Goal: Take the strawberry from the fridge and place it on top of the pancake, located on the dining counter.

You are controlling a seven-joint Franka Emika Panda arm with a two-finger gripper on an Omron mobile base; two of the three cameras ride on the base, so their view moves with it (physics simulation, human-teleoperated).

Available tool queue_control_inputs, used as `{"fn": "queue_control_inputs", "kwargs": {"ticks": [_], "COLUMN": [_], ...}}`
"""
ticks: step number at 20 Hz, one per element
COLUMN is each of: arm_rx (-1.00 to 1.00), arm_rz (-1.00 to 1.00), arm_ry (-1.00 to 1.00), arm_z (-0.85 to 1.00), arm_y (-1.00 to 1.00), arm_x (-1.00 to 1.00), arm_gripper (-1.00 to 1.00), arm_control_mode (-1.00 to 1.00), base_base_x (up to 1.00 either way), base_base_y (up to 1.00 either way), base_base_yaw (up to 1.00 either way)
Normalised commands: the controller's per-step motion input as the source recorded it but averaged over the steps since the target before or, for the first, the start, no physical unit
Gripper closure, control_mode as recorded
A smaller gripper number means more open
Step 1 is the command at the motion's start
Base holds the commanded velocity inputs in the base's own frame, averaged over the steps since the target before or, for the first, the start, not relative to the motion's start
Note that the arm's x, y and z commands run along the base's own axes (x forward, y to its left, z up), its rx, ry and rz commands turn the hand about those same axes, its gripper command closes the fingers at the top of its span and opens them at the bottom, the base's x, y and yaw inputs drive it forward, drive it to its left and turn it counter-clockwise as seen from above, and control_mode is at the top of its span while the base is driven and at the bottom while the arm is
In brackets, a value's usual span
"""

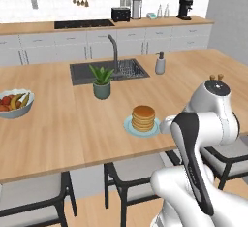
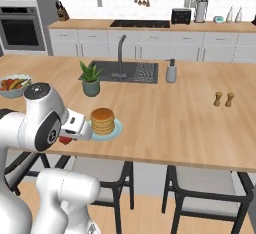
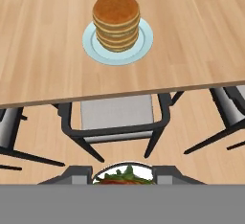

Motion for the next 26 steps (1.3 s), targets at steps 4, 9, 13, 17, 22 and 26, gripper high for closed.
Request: {"fn": "queue_control_inputs", "kwargs": {"ticks": [4,9,13,17,22,26], "arm_rx": [0.00,0.00,-0.01,-0.01,0.00,-0.01], "arm_rz": [0.00,0.00,0.00,0.03,0.07,0.03], "arm_ry": [0.00,0.00,0.05,0.01,0.02,0.09], "arm_z": [0.00,0.00,0.17,0.22,0.19,0.13], "arm_y": [0.00,0.00,0.00,0.00,0.00,0.00], "arm_x": [0.00,0.00,0.36,0.59,0.78,0.89], "arm_gripper": [1.00,1.00,1.00,1.00,1.00,1.00], "arm_control_mode": [1.00,1.00,-1.00,-1.00,-1.00,-1.00], "base_base_x": [0.36,0.43,0.00,0.00,0.00,0.00], "base_base_y": [0.05,0.06,0.00,0.00,0.00,0.00], "base_base_yaw": [0.00,0.00,0.00,0.00,0.00,0.00]}}
